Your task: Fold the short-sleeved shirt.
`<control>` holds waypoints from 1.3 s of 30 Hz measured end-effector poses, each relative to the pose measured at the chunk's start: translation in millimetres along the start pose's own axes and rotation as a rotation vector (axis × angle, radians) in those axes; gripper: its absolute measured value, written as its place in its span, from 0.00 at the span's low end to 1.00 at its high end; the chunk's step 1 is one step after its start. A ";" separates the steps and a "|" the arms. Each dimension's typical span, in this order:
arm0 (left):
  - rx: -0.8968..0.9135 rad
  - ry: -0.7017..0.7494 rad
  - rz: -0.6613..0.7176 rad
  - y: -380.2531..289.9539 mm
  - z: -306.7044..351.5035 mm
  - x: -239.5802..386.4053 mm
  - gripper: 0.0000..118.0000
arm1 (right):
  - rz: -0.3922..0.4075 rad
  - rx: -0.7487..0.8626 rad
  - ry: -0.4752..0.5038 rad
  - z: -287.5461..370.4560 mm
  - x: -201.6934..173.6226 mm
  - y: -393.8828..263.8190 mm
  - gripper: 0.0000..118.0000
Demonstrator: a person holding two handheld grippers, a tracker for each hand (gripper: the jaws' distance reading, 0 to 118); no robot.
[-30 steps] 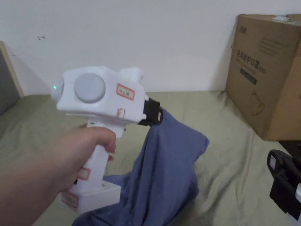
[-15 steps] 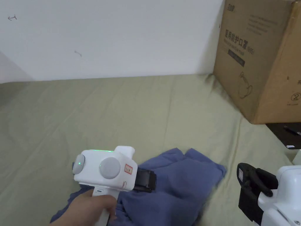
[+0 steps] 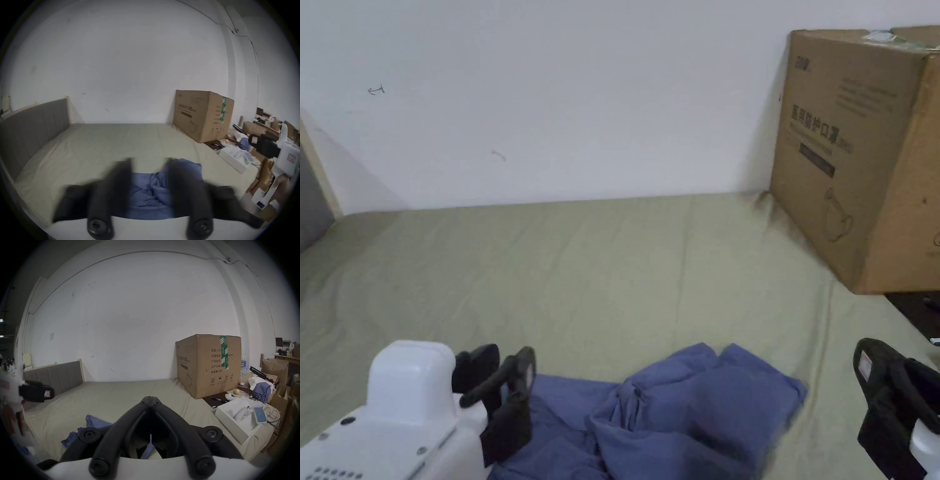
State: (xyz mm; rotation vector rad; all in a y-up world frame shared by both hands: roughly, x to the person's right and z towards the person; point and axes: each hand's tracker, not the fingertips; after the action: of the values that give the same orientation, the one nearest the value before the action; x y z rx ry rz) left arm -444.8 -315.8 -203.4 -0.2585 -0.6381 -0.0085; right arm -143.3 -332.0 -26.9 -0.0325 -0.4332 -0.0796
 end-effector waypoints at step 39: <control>-0.924 0.155 0.046 -90.5 -354.6 -84.2 0.70 | 0.047 -0.286 0.060 -91.0 5.9 -62.9 0.00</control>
State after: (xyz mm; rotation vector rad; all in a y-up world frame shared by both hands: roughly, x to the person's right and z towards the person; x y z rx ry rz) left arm -311.9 -495.0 -505.5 -1.1527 -0.4364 -0.2820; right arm -105.2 -399.5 -106.1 -0.3209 -0.3582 -0.0959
